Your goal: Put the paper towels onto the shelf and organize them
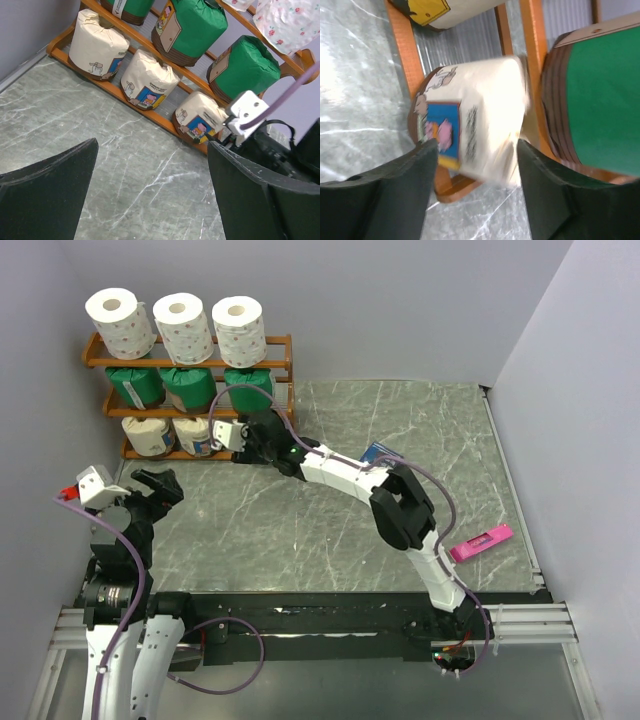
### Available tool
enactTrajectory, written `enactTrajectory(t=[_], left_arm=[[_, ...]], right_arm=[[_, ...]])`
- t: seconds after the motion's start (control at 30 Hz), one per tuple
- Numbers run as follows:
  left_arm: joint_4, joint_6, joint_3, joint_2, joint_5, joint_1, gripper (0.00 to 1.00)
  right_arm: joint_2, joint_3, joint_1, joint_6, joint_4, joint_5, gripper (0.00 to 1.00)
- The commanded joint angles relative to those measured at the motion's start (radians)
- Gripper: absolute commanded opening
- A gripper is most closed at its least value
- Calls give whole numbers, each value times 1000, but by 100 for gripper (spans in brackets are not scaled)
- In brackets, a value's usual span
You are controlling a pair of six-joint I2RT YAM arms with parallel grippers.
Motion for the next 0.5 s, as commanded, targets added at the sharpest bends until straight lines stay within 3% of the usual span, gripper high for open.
enactTrajectory(t=[0.0, 0.2, 0.47], left_arm=[[23, -2, 23, -16, 8, 2, 96], [29, 2, 20, 1, 32, 2, 96], [65, 30, 5, 22, 145, 2, 96]], right_arm=[[-137, -25, 22, 36, 33, 9, 75], [-218, -96, 26, 97, 27, 4, 81], [-426, -319, 27, 287, 33, -37, 70]])
